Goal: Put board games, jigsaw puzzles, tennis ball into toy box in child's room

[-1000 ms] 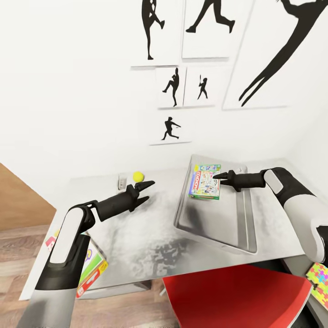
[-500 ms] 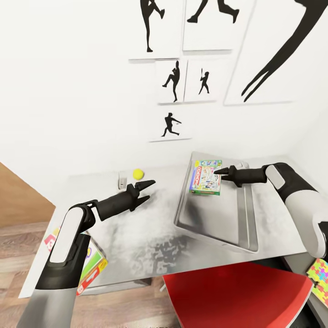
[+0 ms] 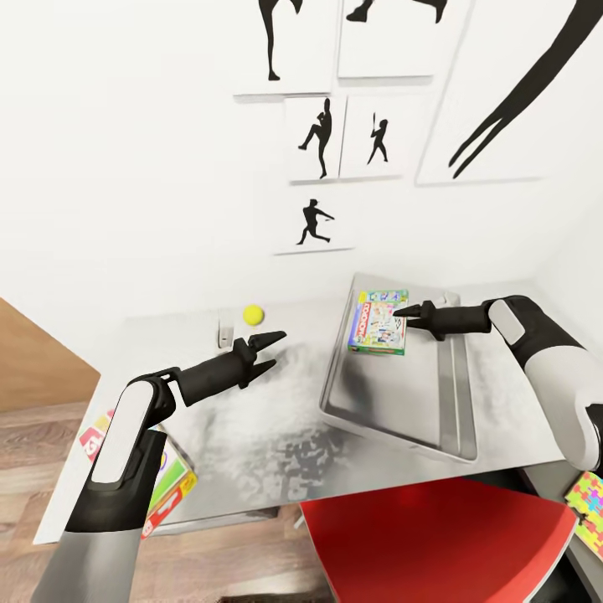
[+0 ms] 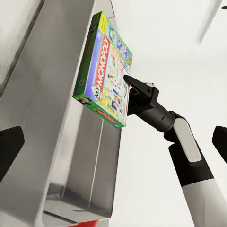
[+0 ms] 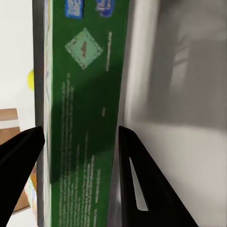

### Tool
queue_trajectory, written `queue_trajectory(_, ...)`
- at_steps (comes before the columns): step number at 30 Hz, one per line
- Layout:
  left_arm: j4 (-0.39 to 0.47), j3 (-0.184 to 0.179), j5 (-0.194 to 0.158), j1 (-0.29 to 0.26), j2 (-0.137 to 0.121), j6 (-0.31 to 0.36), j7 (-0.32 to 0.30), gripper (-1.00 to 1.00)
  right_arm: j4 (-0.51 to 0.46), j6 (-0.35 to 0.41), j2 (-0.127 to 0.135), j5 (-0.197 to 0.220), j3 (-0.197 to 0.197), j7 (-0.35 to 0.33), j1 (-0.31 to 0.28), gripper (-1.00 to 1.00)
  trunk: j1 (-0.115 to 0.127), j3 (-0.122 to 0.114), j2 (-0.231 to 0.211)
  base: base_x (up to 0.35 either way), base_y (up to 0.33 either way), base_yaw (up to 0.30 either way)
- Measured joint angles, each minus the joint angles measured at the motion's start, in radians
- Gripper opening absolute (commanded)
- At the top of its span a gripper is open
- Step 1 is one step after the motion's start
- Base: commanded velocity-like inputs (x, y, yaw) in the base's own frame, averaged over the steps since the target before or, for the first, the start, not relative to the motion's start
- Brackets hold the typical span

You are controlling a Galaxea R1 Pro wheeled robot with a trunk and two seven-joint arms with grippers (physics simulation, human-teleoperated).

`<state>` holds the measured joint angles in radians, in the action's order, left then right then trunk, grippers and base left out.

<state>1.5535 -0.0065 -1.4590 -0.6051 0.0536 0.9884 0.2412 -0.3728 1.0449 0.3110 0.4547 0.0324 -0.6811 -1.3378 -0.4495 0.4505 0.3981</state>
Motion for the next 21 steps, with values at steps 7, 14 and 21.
queue_trajectory(7, 0.0, 0.001, 0.0, 0.0, 0.0, 0.0, -0.001, 1.0, 0.0, 0.0, 0.001, 0.0, 0.0, 0.0, 0.0, -1.0, 0.0, 0.011, 0.0, 0.0, 0.0, 0.0)
queue_trajectory(14, 0.001, 0.0, 0.0, 0.0, 0.001, 0.0, -0.002, 1.0, 0.0, 0.0, 0.002, 0.0, 0.0, 0.0, 0.0, -1.0, 0.0, 0.023, 0.0, 0.0, 0.0, 0.0)
queue_trajectory(21, 0.001, 0.0, 0.0, 0.0, 0.0, 0.0, -0.001, 1.0, 0.0, 0.0, 0.002, 0.0, 0.0, 0.0, -0.001, -1.0, 0.0, 0.034, 0.0, 0.0, 0.0, 0.0)
